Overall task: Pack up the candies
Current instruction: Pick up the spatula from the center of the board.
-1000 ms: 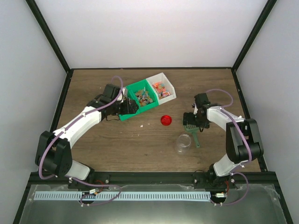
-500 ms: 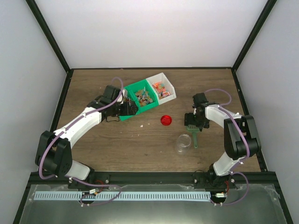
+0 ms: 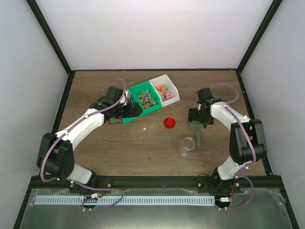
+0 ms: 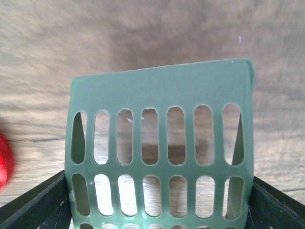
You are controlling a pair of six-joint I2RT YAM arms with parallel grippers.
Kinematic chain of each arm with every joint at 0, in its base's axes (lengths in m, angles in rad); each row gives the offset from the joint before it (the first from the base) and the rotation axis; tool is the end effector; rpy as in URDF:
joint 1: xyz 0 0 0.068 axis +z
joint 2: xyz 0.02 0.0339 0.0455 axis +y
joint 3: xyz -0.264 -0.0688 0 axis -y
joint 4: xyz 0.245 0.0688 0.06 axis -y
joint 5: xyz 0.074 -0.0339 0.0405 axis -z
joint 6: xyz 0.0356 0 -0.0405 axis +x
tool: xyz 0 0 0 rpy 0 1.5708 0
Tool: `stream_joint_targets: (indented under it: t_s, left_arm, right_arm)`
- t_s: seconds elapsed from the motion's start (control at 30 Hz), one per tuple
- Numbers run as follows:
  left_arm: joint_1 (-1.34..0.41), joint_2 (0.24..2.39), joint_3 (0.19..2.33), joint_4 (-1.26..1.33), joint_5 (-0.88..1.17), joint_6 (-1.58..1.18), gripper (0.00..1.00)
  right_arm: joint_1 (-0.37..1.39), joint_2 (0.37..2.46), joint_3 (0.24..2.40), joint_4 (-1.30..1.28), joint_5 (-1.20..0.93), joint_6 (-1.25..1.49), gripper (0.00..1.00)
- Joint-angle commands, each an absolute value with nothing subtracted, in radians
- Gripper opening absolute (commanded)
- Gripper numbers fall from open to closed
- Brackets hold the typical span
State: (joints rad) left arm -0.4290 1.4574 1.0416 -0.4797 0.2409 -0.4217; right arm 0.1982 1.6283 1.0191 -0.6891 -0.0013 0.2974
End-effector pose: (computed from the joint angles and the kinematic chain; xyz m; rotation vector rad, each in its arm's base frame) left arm 0.2751 -0.1352 0.2470 0.1175 2.5463 -0.6497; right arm 0.2940 0.0591 0.1805 0.1423 2.8726 0.0985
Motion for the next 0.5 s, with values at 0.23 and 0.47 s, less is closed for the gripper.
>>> stream_joint_targets:
  t_s: [0.23,0.47]
  left_arm:
    - [-0.447,1.467,1.071,-0.221,0.466,-0.556,1.00]
    - [-0.468,1.428,1.007,0.041,0.674,-0.608,1.00]
  right_arm:
    - [0.202,1.510,1.225,-0.658,-0.314,0.326,0.76]
    - [0.201,1.514,1.275,-0.580,-0.588,0.434,0.76]
